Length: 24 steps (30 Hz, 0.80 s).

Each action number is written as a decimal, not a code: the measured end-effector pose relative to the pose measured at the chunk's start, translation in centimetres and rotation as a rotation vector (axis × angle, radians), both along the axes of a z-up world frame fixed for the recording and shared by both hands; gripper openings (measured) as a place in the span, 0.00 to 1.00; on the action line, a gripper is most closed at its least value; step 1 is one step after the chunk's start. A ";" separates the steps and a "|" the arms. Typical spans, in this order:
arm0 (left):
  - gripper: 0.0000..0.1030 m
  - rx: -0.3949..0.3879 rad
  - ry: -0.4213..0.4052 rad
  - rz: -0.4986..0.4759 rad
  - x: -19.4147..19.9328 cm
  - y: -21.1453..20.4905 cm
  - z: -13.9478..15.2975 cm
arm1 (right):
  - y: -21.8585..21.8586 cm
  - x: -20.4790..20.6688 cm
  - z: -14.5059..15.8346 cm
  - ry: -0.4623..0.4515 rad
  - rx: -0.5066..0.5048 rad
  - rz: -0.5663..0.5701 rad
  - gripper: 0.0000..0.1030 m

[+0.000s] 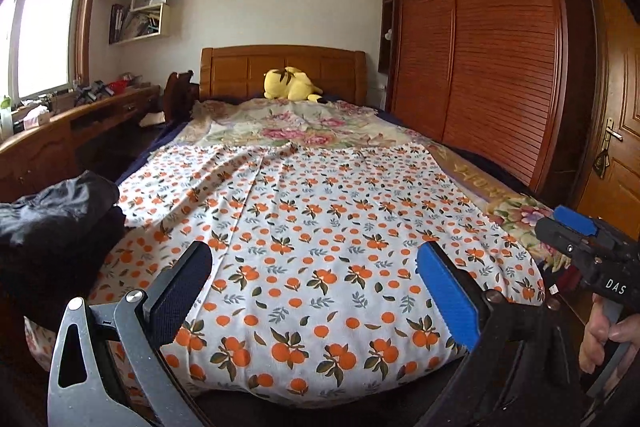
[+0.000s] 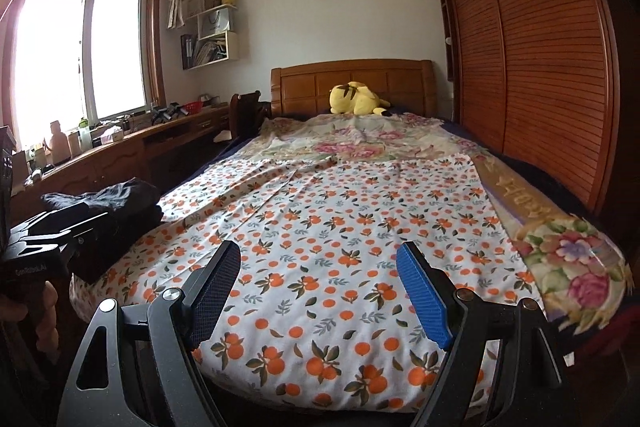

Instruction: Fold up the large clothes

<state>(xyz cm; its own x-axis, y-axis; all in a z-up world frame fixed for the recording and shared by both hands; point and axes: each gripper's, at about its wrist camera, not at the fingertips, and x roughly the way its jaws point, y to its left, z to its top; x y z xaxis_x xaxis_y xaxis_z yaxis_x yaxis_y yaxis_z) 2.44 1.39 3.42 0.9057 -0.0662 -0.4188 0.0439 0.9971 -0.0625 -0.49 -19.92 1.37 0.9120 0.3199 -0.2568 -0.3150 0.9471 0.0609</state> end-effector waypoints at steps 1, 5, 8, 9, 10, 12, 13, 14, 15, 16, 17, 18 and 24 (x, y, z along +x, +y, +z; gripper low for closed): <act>0.99 0.002 -0.005 0.001 -0.1 0.1 0.3 | 0.1 -0.5 0.2 -0.009 0.005 0.000 0.79; 0.99 0.003 -0.021 0.000 -1.0 0.1 1.2 | 0.2 -2.3 0.7 -0.033 0.015 0.010 0.79; 0.99 0.001 -0.028 0.002 -1.5 0.1 1.4 | 0.4 -3.5 0.3 -0.043 0.012 0.013 0.79; 0.99 0.000 -0.030 0.003 -1.6 0.1 1.5 | 0.5 -3.5 0.2 -0.043 0.012 0.012 0.79; 0.99 0.000 -0.030 0.004 -1.7 0.1 1.5 | 0.6 -3.8 0.2 -0.043 0.012 0.013 0.79; 0.99 -0.001 -0.034 0.005 -1.9 0.1 1.5 | 0.6 -3.7 0.0 -0.041 0.014 0.014 0.79; 0.99 -0.001 -0.034 0.006 -2.0 0.1 1.5 | 0.6 -3.8 0.0 -0.040 0.014 0.014 0.79; 0.99 0.001 -0.032 0.006 -2.0 0.1 1.5 | 0.6 -3.3 -0.2 -0.038 0.014 0.013 0.79; 0.99 0.002 -0.031 0.006 -2.0 0.1 1.4 | 0.5 -3.3 -0.2 -0.037 0.015 0.014 0.79; 0.99 0.002 -0.030 0.006 -1.9 0.1 1.4 | 0.4 -3.1 -0.3 -0.035 0.016 0.014 0.79; 0.99 0.002 -0.029 0.006 -1.9 0.1 1.3 | 0.4 -2.7 -0.3 -0.032 0.017 0.013 0.79; 0.99 0.001 -0.027 0.006 -1.9 0.1 1.3 | 0.4 -2.4 -0.3 -0.030 0.017 0.014 0.79; 0.99 0.001 -0.021 0.009 -1.8 0.0 1.0 | 0.3 -1.3 -0.1 -0.025 0.016 0.015 0.79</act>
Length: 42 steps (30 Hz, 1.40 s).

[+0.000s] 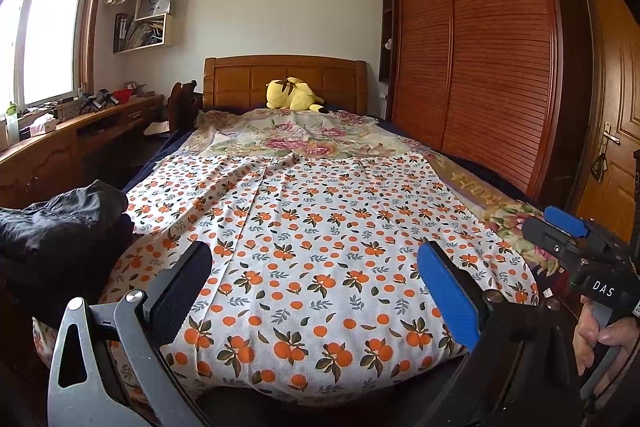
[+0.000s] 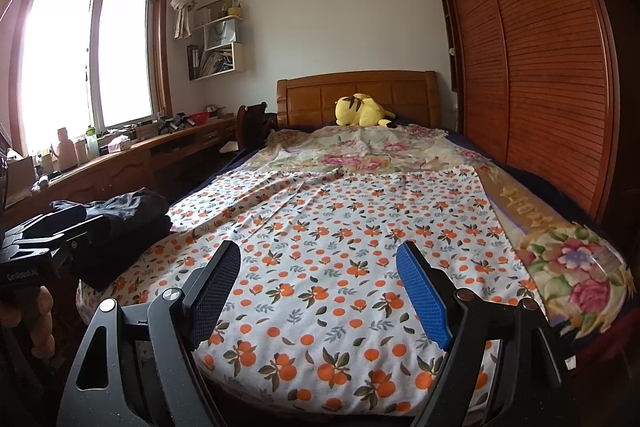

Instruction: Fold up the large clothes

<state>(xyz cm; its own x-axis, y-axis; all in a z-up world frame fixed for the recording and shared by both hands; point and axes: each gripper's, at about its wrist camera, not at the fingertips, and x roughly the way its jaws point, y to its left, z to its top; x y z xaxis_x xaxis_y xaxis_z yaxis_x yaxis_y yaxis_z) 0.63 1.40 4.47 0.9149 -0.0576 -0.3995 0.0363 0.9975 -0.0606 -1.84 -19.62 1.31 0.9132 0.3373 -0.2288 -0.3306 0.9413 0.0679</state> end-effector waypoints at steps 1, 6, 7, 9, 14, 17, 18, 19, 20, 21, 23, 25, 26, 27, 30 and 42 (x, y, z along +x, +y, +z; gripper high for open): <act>0.99 0.001 0.001 0.000 0.0 0.0 0.0 | 0.0 0.0 0.0 0.000 0.000 0.000 0.79; 0.99 0.001 -0.001 0.000 0.0 0.0 0.0 | 0.0 0.1 0.0 0.001 -0.002 0.000 0.79; 0.99 0.000 0.000 -0.001 0.0 0.0 0.0 | 0.0 0.1 -0.1 0.002 -0.003 0.001 0.79; 0.99 0.002 0.000 0.001 0.0 0.0 -0.1 | -0.1 0.1 -0.1 0.002 -0.003 0.004 0.79; 0.99 0.002 0.001 0.000 0.0 -0.1 -0.2 | 0.0 0.1 -0.3 0.003 -0.004 0.007 0.79; 0.99 0.002 0.002 -0.002 0.0 0.0 -0.3 | -0.1 0.3 -0.3 0.005 -0.003 0.008 0.79; 0.99 0.003 0.002 -0.002 0.0 0.0 -0.3 | -0.2 0.3 -0.3 0.005 -0.003 0.007 0.79; 0.99 0.002 0.002 -0.002 0.0 0.0 -0.3 | -0.2 0.3 -0.4 0.005 -0.003 0.009 0.79; 0.99 0.002 0.002 -0.002 0.0 0.0 -0.3 | -0.3 0.3 -0.3 0.005 -0.003 0.009 0.79; 0.99 0.002 0.002 -0.003 0.0 0.0 -0.3 | -0.3 0.3 -0.3 0.004 -0.003 0.009 0.79; 0.99 0.003 0.001 -0.002 -0.1 0.0 -0.4 | -0.4 0.3 -0.4 0.004 -0.004 0.010 0.79; 0.99 0.002 0.001 -0.003 -0.1 0.0 -0.4 | -0.4 0.3 -0.4 0.004 -0.004 0.010 0.79; 0.99 0.003 0.001 -0.002 -0.1 0.0 -0.4 | -0.4 0.3 -0.4 0.004 -0.004 0.010 0.79; 0.99 0.003 0.001 -0.002 -0.1 0.0 -0.4 | -0.4 0.3 -0.4 0.004 -0.004 0.011 0.79; 0.99 0.003 0.000 -0.003 -0.1 0.0 -0.4 | -0.4 0.3 -0.4 0.004 -0.004 0.012 0.79; 0.99 0.004 0.001 -0.002 -0.1 0.0 -0.5 | -0.3 0.3 -0.4 0.003 -0.004 0.012 0.79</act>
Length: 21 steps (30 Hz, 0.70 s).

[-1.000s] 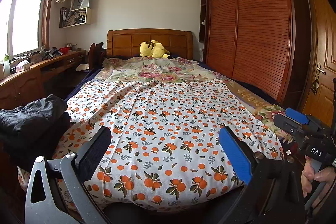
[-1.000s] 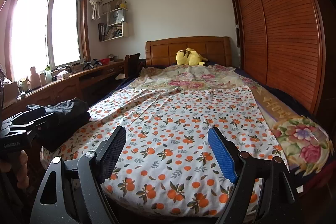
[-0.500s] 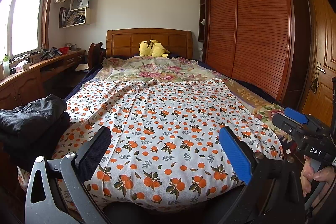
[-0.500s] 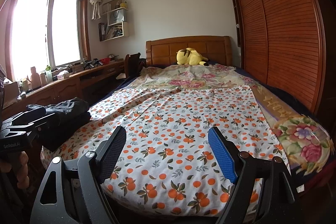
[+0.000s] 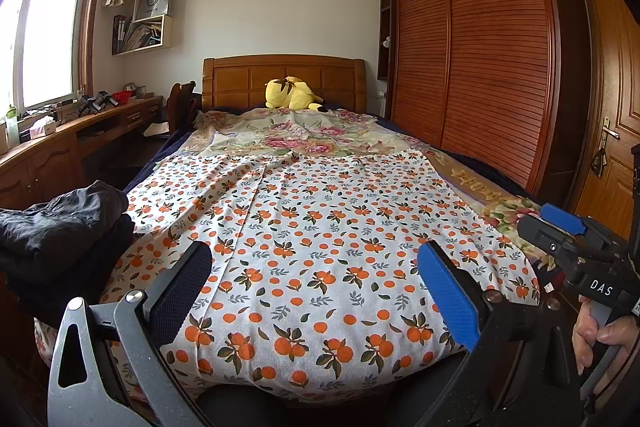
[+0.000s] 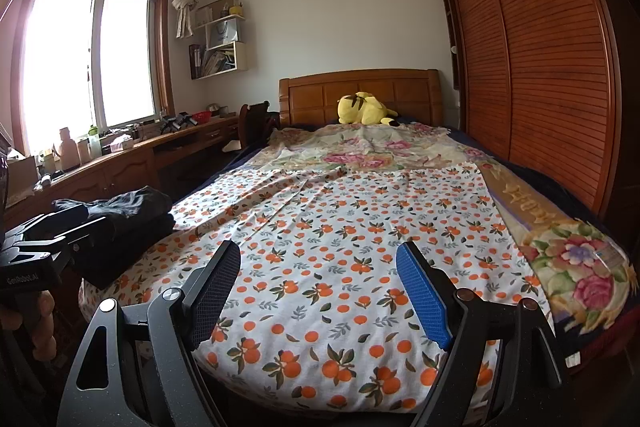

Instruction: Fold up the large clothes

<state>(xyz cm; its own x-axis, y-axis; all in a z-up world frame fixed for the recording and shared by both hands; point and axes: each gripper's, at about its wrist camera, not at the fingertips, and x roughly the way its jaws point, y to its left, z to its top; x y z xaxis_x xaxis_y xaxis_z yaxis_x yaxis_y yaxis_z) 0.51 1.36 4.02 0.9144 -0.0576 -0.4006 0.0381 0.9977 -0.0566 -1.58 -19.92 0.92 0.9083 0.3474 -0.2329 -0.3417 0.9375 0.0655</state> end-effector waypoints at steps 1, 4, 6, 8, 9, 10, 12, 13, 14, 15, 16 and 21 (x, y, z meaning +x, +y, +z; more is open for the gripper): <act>0.99 -0.001 0.000 0.000 0.0 0.0 0.0 | 0.0 0.0 0.0 0.000 0.000 0.000 0.79; 0.99 0.000 0.000 -0.001 0.0 0.0 0.0 | 0.0 0.0 0.0 0.000 -0.001 0.000 0.79; 0.99 0.000 0.000 -0.001 0.0 0.0 -0.1 | 0.1 0.0 0.0 -0.001 0.000 0.000 0.79; 0.99 0.000 0.000 -0.001 0.0 0.0 0.0 | 0.1 0.0 0.0 0.000 -0.001 -0.001 0.79; 0.99 0.001 0.001 -0.001 0.0 0.0 -0.1 | 0.0 0.0 0.0 -0.001 0.000 0.000 0.79; 0.99 0.001 0.000 0.000 0.0 0.0 0.0 | 0.1 0.0 0.0 0.000 -0.001 -0.001 0.79; 0.99 0.000 0.000 0.000 0.0 0.0 0.0 | 0.0 0.0 0.0 -0.001 -0.001 -0.001 0.79; 0.99 0.000 0.000 -0.001 0.0 0.0 0.0 | 0.0 0.0 0.0 -0.001 -0.001 -0.001 0.79; 0.99 0.000 0.000 -0.001 0.0 0.0 0.0 | -0.1 0.0 0.0 0.000 -0.002 0.001 0.79; 0.99 0.000 0.000 -0.001 0.0 0.0 0.0 | -0.1 0.0 0.0 0.000 -0.001 0.001 0.79; 0.99 0.001 -0.001 -0.001 0.0 -0.1 0.0 | -0.1 0.0 0.0 -0.001 -0.001 0.001 0.79; 0.99 0.001 0.001 -0.001 0.0 0.0 -0.1 | -0.1 0.0 0.0 -0.001 -0.001 0.001 0.79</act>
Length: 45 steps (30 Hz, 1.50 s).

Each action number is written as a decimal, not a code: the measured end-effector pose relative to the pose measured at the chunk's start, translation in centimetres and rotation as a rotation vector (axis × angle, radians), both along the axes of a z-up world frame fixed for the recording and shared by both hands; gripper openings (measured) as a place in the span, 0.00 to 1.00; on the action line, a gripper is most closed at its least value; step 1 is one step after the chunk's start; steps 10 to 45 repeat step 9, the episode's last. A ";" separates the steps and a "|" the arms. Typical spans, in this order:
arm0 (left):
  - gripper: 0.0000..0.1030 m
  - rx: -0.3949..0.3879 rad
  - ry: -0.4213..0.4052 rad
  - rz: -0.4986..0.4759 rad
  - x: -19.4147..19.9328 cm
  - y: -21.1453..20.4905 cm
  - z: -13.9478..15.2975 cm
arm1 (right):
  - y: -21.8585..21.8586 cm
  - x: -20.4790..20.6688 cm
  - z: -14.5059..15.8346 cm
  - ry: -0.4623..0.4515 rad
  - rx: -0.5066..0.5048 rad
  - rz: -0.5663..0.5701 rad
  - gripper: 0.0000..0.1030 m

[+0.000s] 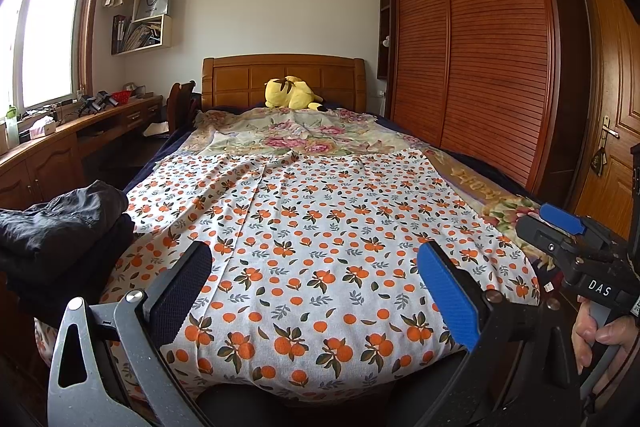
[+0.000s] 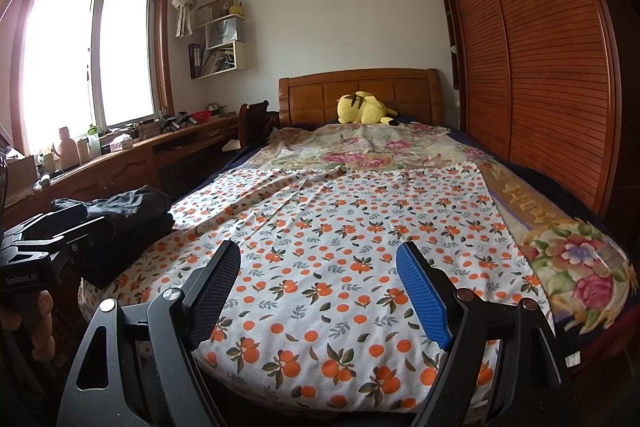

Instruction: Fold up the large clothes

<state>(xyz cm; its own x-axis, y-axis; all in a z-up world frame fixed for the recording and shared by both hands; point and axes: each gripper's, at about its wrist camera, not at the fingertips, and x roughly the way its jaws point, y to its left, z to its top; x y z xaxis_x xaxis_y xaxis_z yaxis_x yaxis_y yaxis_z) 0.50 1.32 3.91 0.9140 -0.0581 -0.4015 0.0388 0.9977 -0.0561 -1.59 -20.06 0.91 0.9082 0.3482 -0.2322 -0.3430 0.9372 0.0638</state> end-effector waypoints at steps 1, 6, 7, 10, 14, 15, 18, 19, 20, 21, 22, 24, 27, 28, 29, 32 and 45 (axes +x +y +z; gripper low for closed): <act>0.99 0.001 -0.001 0.000 0.0 0.0 0.1 | 0.0 0.0 0.0 0.000 0.000 0.001 0.79; 0.99 0.001 -0.002 0.000 0.0 0.0 0.0 | 0.0 0.0 0.0 -0.001 0.000 0.001 0.79; 0.99 0.001 -0.001 0.000 0.0 0.0 0.1 | 0.0 0.0 0.0 -0.001 0.000 0.002 0.79; 0.99 0.001 -0.002 0.000 0.0 0.0 0.0 | 0.0 0.0 0.0 -0.001 0.000 0.001 0.79; 0.99 0.001 -0.002 0.000 0.0 0.0 0.0 | 0.0 0.0 0.0 -0.001 0.000 0.001 0.79; 0.99 0.001 -0.002 0.000 0.0 0.0 0.0 | 0.0 0.0 0.0 -0.001 0.000 0.001 0.79; 0.99 0.001 -0.002 0.000 0.0 0.0 0.0 | 0.0 0.0 0.0 -0.001 0.000 0.001 0.79; 0.99 0.001 -0.002 0.000 0.0 0.0 0.0 | 0.0 0.0 0.0 -0.001 0.000 0.001 0.79; 0.99 0.001 -0.002 0.000 0.0 0.0 0.0 | 0.0 0.0 0.0 -0.001 0.000 0.001 0.79; 0.99 0.001 -0.002 0.000 0.0 0.0 0.0 | 0.0 0.0 0.0 -0.001 0.000 0.001 0.79; 0.99 0.001 -0.002 0.000 0.0 0.0 0.0 | 0.0 0.0 0.0 -0.001 0.000 0.001 0.79; 0.99 0.001 -0.002 0.000 0.0 0.0 0.0 | 0.0 0.0 0.0 -0.001 0.000 0.001 0.79; 0.99 0.001 -0.002 0.000 0.0 0.0 0.0 | 0.0 0.0 0.0 -0.001 0.000 0.001 0.79; 0.99 0.001 -0.002 0.000 0.0 0.0 0.0 | 0.0 0.0 0.0 -0.001 0.000 0.001 0.79; 0.99 0.001 -0.002 0.000 0.0 0.0 0.0 | 0.0 0.0 0.0 -0.001 0.000 0.001 0.79; 0.99 0.001 -0.002 0.000 0.0 0.0 0.0 | 0.0 0.0 0.0 -0.001 0.000 0.001 0.79; 0.99 0.001 -0.002 0.000 0.0 0.0 0.0 | 0.0 0.0 0.0 -0.001 0.000 0.001 0.79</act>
